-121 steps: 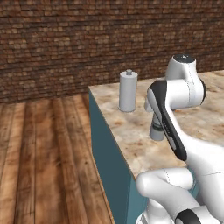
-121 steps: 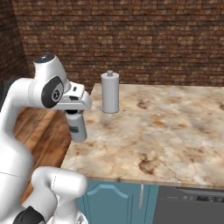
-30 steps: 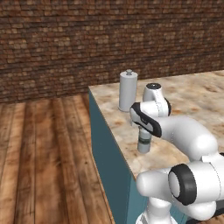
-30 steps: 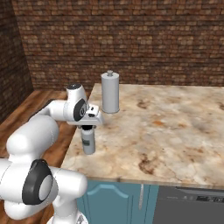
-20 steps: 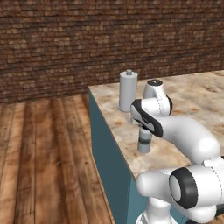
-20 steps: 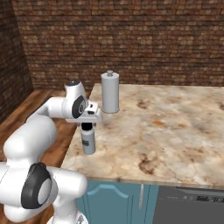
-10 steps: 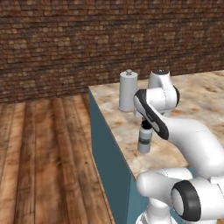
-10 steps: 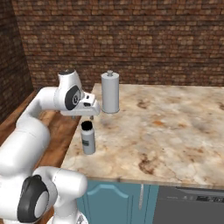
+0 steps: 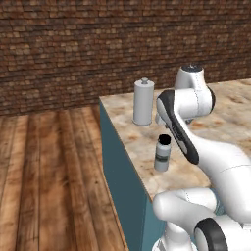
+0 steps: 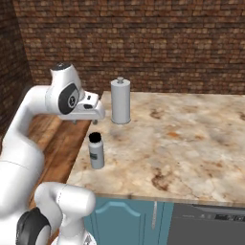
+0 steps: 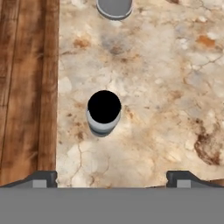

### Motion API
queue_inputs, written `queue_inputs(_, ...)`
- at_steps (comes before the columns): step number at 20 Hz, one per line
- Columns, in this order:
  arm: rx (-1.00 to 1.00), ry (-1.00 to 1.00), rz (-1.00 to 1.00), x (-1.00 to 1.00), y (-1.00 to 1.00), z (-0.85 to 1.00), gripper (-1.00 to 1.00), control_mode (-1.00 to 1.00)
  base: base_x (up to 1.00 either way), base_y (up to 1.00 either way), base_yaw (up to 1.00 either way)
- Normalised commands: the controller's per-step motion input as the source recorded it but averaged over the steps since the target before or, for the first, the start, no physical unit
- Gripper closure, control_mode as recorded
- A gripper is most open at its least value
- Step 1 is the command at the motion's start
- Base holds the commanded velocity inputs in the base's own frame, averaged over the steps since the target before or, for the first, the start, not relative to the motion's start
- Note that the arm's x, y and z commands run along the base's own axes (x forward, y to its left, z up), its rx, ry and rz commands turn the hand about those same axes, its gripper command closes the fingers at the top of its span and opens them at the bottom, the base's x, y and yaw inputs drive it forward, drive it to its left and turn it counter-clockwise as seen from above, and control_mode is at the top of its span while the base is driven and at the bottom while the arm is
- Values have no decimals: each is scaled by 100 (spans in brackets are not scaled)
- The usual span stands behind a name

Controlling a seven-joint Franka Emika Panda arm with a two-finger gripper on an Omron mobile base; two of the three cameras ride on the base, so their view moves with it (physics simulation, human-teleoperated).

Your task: Move the drinks to the dining counter.

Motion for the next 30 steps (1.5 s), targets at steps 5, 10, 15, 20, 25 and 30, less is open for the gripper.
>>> queue_inputs(5, 0, -12, -5, -59, 0, 20, -100, -100, 0, 0, 0)
queue_inputs(10, 1, -19, -3, -48, 0, 9, -100, -100, 0, 0, 0)
queue_inputs(15, 1, -20, 0, -42, 0, 8, -100, -100, 0, 0, 0)
queue_inputs(20, 6, -10, 0, -24, 0, 14, -100, -100, 0, 0, 0)
queue_inputs(25, 4, -2, 0, -12, 0, 7, -100, -100, 0, 0, 0)
queue_inputs(30, 0, 0, 0, 0, 0, 0, -100, -100, 0, 0, 0)
